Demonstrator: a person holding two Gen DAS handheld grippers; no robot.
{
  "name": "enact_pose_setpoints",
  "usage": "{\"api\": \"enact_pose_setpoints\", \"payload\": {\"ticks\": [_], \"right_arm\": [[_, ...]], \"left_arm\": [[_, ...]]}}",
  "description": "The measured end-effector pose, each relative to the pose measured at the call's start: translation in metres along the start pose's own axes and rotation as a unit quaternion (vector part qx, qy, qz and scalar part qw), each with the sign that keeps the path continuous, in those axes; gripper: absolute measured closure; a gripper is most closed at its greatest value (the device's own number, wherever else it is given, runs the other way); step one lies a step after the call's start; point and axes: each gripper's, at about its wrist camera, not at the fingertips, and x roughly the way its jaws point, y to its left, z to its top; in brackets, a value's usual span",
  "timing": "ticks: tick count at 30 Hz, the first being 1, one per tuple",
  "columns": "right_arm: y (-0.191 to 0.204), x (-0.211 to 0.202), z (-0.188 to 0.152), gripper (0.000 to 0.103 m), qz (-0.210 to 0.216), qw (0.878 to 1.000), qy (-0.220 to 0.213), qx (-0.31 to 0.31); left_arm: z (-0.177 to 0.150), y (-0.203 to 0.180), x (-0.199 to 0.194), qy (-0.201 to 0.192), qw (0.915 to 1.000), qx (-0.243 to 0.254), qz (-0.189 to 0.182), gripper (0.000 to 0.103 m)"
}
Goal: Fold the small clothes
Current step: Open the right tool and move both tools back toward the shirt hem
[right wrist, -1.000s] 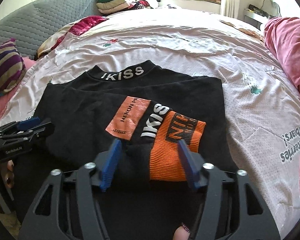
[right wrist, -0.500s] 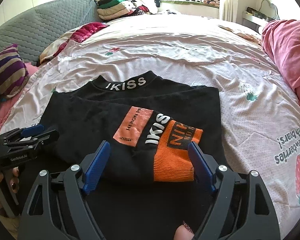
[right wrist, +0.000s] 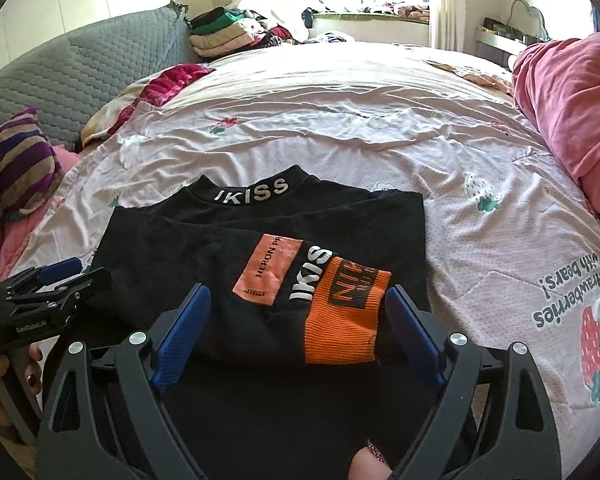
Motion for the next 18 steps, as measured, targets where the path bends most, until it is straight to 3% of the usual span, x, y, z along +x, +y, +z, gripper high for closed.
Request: {"api": "enact_pose_setpoints", "payload": {"ticks": [9, 18], "right_arm": [[0.0, -0.01, -0.001, 0.013, 0.001, 1.0, -0.01, 0.002], [0.0, -0.032, -0.002, 0.009, 0.02, 0.999, -0.041, 0.004]], "left_arm": [[0.003, -0.005, -0.017, -0.022, 0.9997, 0.007, 0.005, 0.01], [-0.001, -0.008, -0.028, -0.033, 0.9994, 0.004, 0.01, 0.01]]}}
